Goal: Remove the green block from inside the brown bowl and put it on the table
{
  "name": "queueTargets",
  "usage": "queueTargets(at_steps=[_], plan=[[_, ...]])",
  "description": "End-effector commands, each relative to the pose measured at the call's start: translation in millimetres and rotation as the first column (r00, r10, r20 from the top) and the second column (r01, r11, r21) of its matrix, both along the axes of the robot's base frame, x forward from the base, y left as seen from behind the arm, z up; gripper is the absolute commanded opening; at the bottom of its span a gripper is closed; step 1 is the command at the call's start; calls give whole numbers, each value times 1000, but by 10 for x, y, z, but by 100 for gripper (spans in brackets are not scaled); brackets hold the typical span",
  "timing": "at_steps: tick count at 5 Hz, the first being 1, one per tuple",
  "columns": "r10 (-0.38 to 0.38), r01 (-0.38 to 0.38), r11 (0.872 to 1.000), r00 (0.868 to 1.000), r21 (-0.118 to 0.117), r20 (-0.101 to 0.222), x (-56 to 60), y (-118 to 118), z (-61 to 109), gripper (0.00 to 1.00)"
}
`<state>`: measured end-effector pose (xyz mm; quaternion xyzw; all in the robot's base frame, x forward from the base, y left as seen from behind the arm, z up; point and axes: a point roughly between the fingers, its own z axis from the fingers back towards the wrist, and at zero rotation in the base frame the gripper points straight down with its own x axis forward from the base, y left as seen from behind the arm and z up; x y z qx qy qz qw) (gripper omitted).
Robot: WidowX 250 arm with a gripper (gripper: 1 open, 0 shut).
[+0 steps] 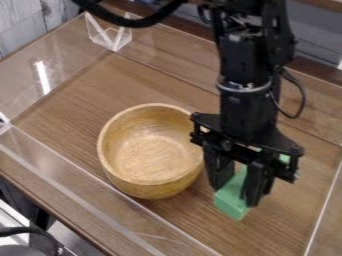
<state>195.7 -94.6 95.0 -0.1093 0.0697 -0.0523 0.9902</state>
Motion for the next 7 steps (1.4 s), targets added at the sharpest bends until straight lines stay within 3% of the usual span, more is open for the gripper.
queueTargets(at_steps=[1,7], plan=[[5,-5,1000,999,-17,37,73,40,27,0],[22,-20,999,999,-46,44,248,117,-206,0]])
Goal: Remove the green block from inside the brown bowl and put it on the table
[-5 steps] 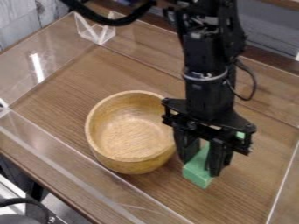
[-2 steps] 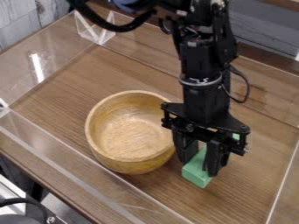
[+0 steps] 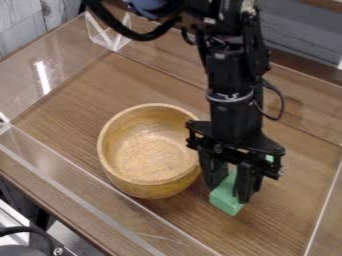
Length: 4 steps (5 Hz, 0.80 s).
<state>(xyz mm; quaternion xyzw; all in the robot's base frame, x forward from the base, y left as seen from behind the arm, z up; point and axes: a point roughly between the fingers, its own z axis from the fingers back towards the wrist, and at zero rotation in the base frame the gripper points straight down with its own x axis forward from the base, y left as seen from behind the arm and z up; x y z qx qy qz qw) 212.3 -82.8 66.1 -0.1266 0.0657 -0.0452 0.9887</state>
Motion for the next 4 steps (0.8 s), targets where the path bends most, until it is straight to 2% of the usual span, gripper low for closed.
queueTargets(at_steps=[1,4], plan=[[4,-3,1000,999,-16,41,103,-2,56,0],[3,-2,1000,999,-30,40,138,12,59,0]])
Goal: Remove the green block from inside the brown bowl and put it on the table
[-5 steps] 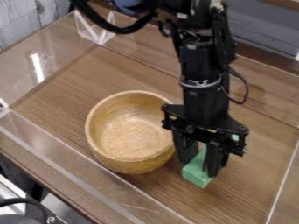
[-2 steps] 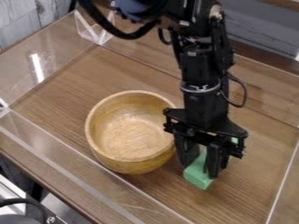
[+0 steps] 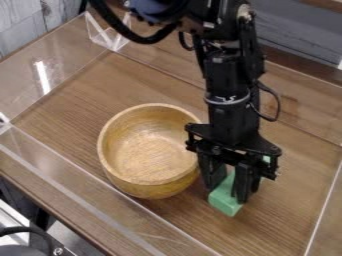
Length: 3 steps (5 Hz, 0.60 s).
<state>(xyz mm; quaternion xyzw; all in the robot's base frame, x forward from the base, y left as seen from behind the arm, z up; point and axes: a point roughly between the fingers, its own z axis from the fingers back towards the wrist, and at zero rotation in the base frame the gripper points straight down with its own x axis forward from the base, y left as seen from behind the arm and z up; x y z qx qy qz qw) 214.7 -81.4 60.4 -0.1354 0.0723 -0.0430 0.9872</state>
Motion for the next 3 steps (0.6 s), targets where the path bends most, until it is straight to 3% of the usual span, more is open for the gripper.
queueTargets(at_steps=[1,3], plan=[[1,0,1000,998,-19,55,126,5,130,100],[5,-4,1000,998,-27,59,177,63,162,100]])
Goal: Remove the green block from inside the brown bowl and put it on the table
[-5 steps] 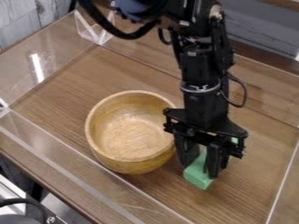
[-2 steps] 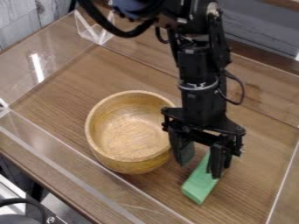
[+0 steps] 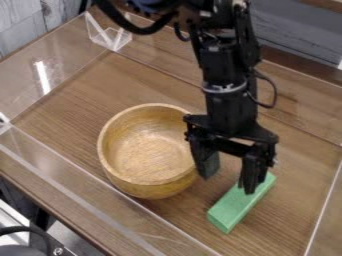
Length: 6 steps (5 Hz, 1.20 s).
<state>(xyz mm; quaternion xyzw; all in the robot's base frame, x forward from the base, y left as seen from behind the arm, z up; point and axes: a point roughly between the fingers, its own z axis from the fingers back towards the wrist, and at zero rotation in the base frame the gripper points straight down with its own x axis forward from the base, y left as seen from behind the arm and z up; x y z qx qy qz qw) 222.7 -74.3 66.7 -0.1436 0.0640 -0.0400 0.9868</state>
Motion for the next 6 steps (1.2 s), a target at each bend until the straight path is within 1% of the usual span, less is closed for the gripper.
queueTargets(at_steps=[1,6], plan=[[-3,4,1000,999,-15,49,140,32,117,100],[-1,4,999,997,-34,75,314,156,92,100]])
